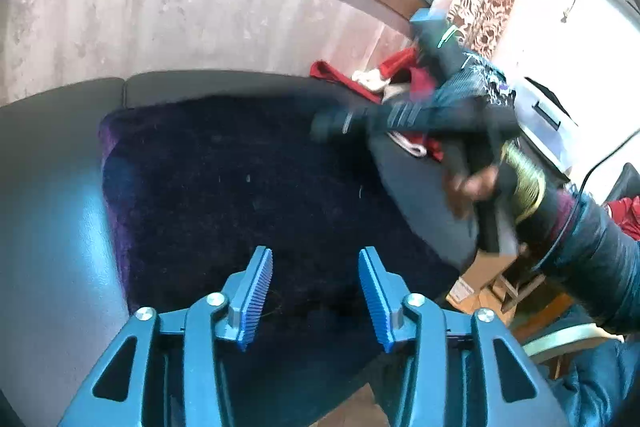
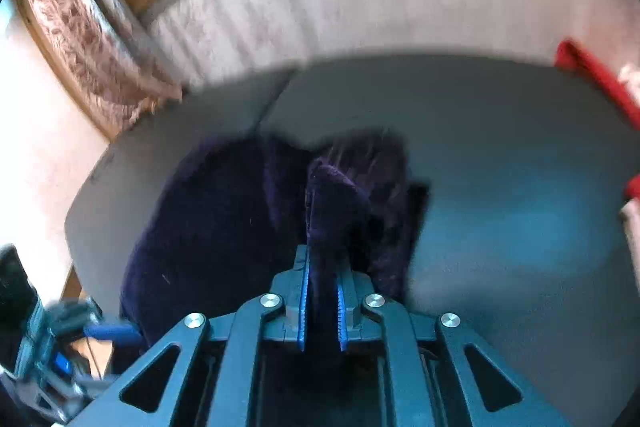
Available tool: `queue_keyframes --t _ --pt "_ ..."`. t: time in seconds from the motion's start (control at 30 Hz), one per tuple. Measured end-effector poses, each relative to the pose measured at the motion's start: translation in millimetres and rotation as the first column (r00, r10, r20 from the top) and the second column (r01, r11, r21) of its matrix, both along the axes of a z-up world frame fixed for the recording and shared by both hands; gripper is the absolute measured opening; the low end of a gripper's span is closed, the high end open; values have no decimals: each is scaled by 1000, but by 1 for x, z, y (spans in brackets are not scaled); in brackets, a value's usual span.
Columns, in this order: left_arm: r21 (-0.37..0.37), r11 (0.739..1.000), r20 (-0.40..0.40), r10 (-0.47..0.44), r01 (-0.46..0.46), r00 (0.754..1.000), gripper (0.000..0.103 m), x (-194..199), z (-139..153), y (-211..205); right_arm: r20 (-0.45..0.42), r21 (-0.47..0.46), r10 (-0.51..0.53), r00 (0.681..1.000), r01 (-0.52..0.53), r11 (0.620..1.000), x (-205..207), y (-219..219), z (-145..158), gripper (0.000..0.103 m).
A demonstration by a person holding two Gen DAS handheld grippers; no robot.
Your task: Fold clothes
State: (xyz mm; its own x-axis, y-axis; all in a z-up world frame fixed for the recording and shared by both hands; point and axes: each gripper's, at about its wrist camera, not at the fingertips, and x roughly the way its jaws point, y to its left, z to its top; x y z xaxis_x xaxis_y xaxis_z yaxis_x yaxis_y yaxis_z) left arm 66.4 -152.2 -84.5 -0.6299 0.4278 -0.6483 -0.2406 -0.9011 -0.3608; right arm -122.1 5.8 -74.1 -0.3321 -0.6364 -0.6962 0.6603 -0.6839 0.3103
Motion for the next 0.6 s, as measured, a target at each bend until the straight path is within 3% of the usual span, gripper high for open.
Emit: queue_keyframes --t 0.07,0.17,0.27,0.37,0.43,0.5,0.6 --pt "32 999 23 11 -11 1000 45 2 -12 -4 -17 -1 -36 999 36 999 -5 7 -3 11" --pt "85 996 52 31 -35 998 46 5 -21 -10 42 86 -42 998 38 996 -13 3 -44 11" --pt "107 993 47 49 -54 998 46 5 -12 -18 116 -13 -74 990 76 997 -22 15 -52 13" --pt "141 987 29 73 -77 997 46 7 1 -31 150 -55 -89 985 98 994 -27 24 -52 27" --pt "131 987 14 88 -89 996 47 -7 8 -37 99 -45 -97 990 102 994 -22 25 -38 36" --pt "117 988 -2 101 -100 995 47 -23 15 -43 16 -39 -87 996 88 995 -8 25 -15 37" --pt "96 988 -27 121 -118 992 48 -46 25 -52 -72 -56 27 997 -31 998 19 19 21 37"
